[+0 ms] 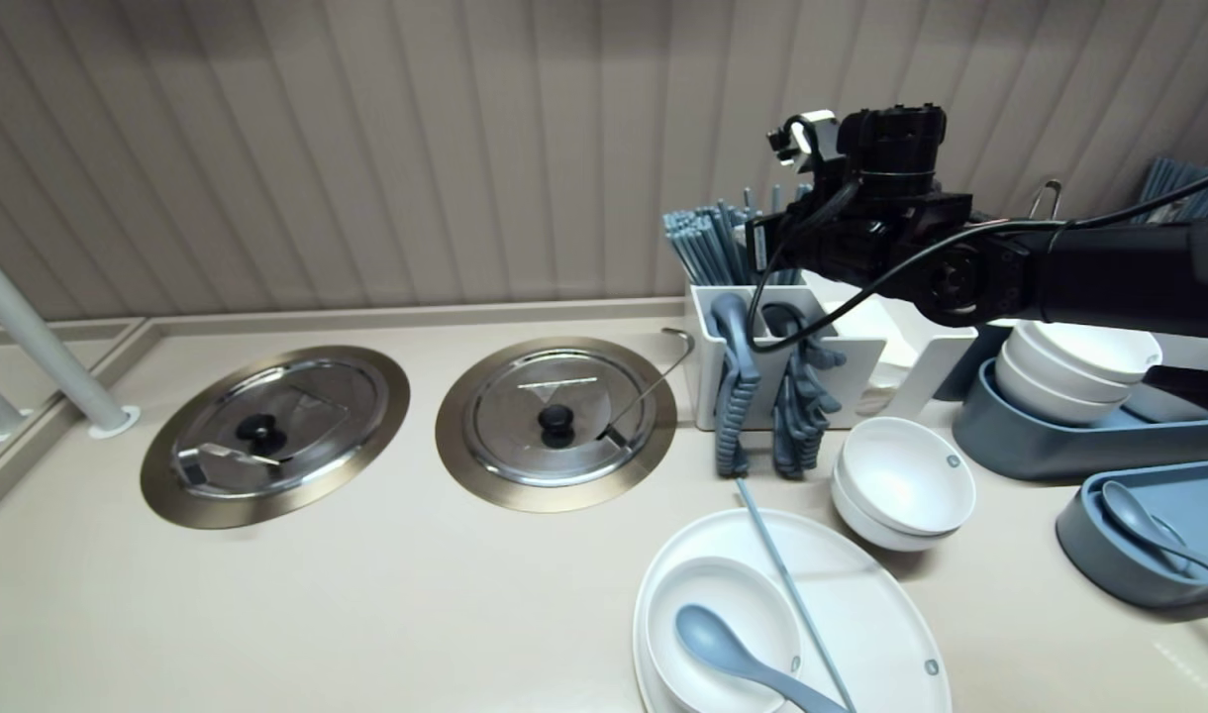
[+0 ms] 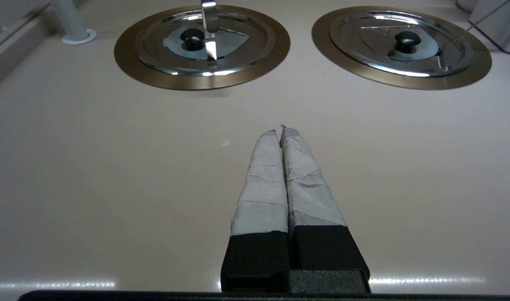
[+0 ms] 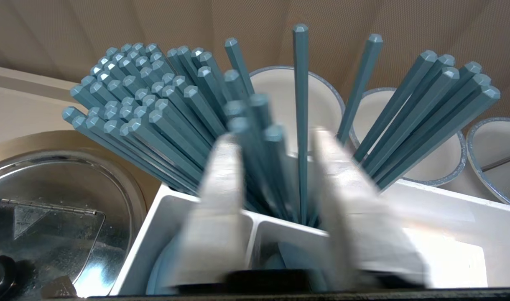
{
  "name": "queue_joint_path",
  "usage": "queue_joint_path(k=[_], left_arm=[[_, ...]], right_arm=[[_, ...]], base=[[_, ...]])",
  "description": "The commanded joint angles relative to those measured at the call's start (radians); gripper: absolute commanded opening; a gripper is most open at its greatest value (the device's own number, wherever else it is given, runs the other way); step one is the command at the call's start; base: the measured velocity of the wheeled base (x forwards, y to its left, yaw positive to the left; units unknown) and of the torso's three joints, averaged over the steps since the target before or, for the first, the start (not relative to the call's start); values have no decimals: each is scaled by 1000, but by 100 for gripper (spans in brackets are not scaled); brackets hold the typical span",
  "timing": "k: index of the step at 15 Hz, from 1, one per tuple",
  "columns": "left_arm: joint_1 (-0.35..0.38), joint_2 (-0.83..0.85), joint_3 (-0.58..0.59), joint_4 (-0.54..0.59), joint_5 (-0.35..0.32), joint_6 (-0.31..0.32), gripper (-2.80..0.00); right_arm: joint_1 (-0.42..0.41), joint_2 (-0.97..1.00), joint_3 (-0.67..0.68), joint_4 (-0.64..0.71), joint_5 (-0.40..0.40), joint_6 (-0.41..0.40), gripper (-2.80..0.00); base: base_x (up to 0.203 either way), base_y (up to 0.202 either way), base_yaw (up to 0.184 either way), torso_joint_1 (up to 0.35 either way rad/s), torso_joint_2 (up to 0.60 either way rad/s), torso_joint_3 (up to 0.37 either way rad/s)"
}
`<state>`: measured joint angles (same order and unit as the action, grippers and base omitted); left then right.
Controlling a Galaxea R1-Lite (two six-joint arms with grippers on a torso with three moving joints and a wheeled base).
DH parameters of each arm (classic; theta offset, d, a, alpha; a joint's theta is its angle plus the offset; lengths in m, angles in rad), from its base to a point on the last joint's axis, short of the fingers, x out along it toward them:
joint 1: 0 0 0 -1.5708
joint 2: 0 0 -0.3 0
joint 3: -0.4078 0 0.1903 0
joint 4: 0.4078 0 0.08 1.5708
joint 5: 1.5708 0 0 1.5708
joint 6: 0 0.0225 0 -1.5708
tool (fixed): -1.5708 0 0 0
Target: Pick the chopsticks and place it on the plate
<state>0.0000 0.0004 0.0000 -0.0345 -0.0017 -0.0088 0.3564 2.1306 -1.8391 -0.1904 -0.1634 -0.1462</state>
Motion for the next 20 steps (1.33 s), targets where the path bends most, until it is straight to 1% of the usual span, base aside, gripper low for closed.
queue_joint_path(k=[1,9,11,18,20], left_arm=[[0,0,8,-1,0,0,-280],[0,0,8,-1,0,0,-280],[0,0,8,-1,0,0,-280],[0,0,8,-1,0,0,-280],[0,0,8,-1,0,0,-280]], right_arm=[[6,2,0,-1,-1,-2,-280],[7,-19,-1,-1,-3,0,-280],[7,-63,5,4,-3,23,-280],[26,-177,46,-3,-11,46,-280],[26,-210,45,-2,-11,76,-280]], base=[[0,0,0,0,0,0],[0,0,0,0,0,0],[0,0,0,0,0,0],[0,0,0,0,0,0],[0,0,0,0,0,0]])
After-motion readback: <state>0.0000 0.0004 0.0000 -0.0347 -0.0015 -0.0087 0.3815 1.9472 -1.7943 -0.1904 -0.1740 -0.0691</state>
